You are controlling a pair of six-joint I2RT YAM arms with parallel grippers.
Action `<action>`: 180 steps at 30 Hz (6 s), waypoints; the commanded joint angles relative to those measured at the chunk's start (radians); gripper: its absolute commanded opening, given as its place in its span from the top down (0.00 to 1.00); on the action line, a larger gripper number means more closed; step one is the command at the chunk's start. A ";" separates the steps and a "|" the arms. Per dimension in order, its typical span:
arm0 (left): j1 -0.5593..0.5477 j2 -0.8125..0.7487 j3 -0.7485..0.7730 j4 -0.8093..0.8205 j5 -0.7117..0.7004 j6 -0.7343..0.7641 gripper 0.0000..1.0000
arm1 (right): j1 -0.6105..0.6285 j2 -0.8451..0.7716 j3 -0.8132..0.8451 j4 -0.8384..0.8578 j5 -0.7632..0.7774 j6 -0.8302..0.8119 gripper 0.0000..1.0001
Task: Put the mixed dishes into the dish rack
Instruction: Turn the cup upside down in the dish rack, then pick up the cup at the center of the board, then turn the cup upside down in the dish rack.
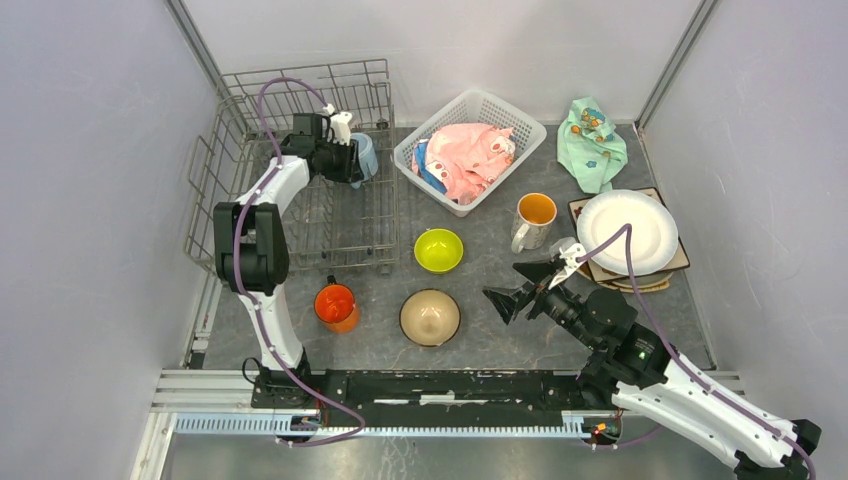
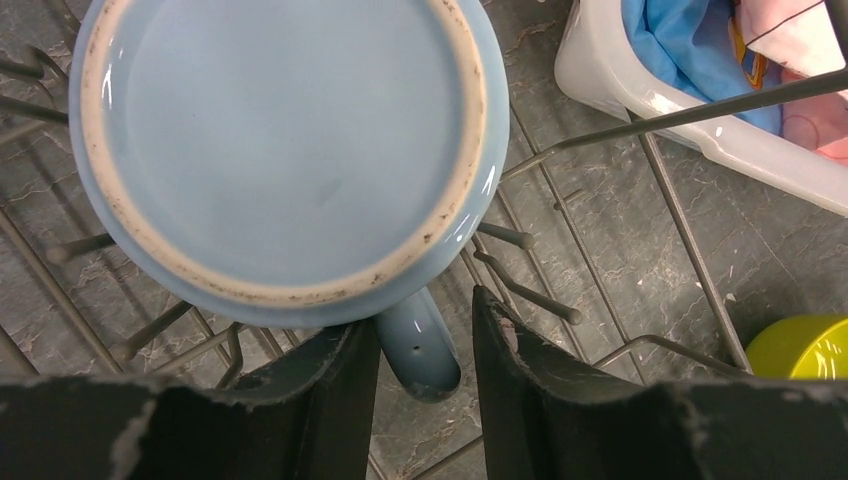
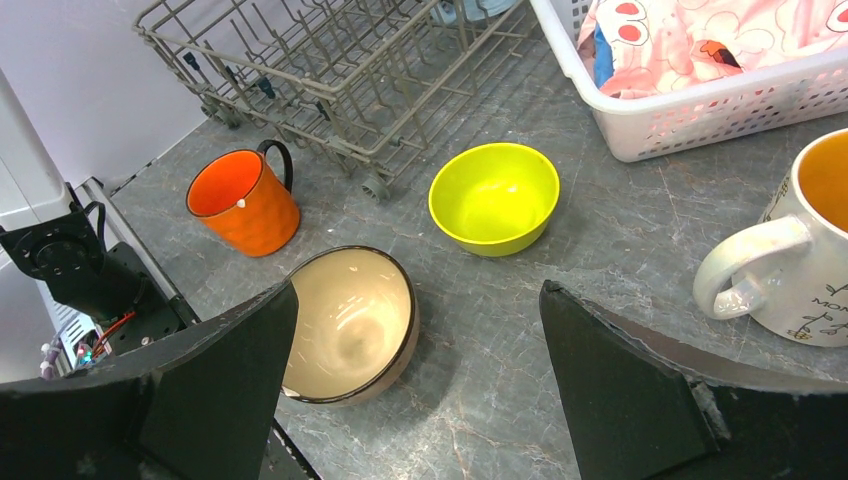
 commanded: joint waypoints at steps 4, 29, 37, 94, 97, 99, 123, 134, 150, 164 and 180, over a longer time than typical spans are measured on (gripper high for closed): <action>-0.008 -0.090 0.001 0.112 -0.047 -0.057 0.44 | -0.001 0.036 -0.012 0.046 -0.005 0.019 0.02; -0.016 -0.506 -0.161 -0.073 -0.108 -0.347 0.00 | -0.005 0.567 0.368 -0.284 0.466 0.194 0.02; -0.054 -0.742 -0.469 0.042 -0.039 -0.386 0.00 | -0.097 0.864 0.634 -0.338 0.473 0.124 0.02; -0.099 -1.077 -0.711 0.089 -0.172 -0.428 0.00 | -0.545 1.122 0.790 -0.352 0.200 0.336 0.47; -0.099 -1.082 -0.712 0.088 -0.172 -0.428 0.00 | -0.546 1.095 0.794 -0.419 0.241 0.363 0.46; -0.099 -1.084 -0.712 0.089 -0.173 -0.428 0.00 | -0.546 1.079 0.796 -0.453 0.285 0.373 0.46; -0.099 -1.094 -0.720 0.097 -0.163 -0.430 0.00 | -0.572 1.294 0.913 -0.386 0.242 0.564 0.45; -0.099 -1.093 -0.720 0.096 -0.161 -0.429 0.00 | -0.581 1.424 0.963 -0.400 0.313 0.574 0.51; -0.099 -1.087 -0.726 0.117 -0.166 -0.439 0.01 | -0.580 1.118 0.733 -0.170 0.157 0.442 1.00; -0.099 -1.150 -0.730 0.241 0.177 -0.639 0.02 | -0.578 0.654 0.356 0.322 -0.227 0.533 1.00; -0.204 -1.174 -0.926 0.731 0.296 -0.987 0.00 | -0.412 0.593 0.226 1.071 -0.401 0.752 1.00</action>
